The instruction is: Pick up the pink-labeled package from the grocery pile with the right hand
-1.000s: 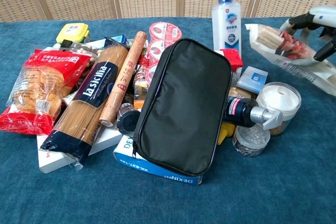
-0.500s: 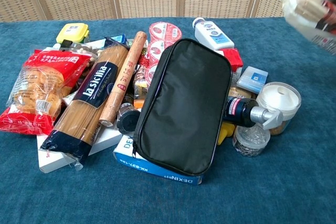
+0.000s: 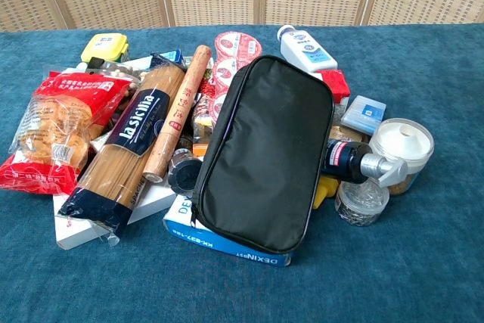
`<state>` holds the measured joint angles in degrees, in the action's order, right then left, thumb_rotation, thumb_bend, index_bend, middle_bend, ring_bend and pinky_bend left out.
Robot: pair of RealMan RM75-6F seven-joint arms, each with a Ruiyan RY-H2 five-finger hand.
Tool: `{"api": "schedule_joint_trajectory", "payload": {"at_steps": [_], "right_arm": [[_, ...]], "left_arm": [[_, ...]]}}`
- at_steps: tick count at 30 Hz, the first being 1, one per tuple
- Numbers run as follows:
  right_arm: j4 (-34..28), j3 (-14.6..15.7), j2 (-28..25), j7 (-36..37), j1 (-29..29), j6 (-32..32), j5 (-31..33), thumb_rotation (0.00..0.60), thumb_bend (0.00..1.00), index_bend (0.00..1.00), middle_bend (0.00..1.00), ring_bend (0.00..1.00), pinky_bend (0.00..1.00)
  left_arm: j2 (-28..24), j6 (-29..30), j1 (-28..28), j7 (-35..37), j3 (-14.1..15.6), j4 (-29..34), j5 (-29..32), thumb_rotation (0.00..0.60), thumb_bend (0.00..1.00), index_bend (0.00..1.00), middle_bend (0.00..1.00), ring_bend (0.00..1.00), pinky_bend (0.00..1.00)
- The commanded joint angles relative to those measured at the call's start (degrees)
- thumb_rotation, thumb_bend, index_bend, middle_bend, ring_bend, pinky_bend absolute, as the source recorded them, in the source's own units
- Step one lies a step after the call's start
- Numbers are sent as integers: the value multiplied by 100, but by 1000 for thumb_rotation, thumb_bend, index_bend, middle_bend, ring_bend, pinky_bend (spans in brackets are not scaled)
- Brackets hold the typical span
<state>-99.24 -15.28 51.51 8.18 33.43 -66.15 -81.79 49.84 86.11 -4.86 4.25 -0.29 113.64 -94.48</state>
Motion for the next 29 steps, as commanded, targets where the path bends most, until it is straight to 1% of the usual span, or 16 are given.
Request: {"api": "schedule_joint_trajectory", "payload": {"at_steps": [1, 4, 8, 12, 14, 18, 24, 29], "right_arm": [[-323, -237, -182, 7, 158, 24, 118, 600, 491, 707, 997, 1000, 1000], [-540, -349, -233, 3, 286, 109, 131, 600, 491, 711, 1000, 1000, 1000], [-643, -362, -235, 17, 423, 290, 75, 600, 491, 712, 1000, 1000, 1000], [-585, -353, -164, 248, 559, 463, -22, 600, 490, 711, 1000, 1000, 1000], [-527, -339, -125, 305, 624, 541, -78, 600, 491, 711, 1000, 1000, 1000], [-422, -324, -13, 335, 715, 594, -129, 600, 491, 710, 1000, 1000, 1000], [-321, -353, 182, 179, 825, 650, 62, 600, 490, 708, 1000, 1000, 1000], [-249, -372, 303, 9, 925, 755, 259, 600, 492, 705, 1000, 1000, 1000]], "left_arm": [[43, 20, 27, -1, 32, -14, -15, 562, 0, 0, 0, 0, 0], [118, 84, 93, -59, 87, 5, -59, 564, 0, 0, 0, 0, 0], [323, 200, 226, -283, 197, 68, -173, 565, 0, 0, 0, 0, 0], [628, 308, 391, -606, 354, 113, -358, 566, 0, 0, 0, 0, 0], [696, 351, 464, -724, 421, 106, -418, 565, 0, 0, 0, 0, 0], [778, 497, 581, -738, 431, 21, -364, 564, 0, 0, 0, 0, 0], [683, 477, 535, -569, 337, -110, -219, 564, 0, 0, 0, 0, 0], [386, 518, 493, -527, 265, -8, -237, 565, 0, 0, 0, 0, 0]]}}
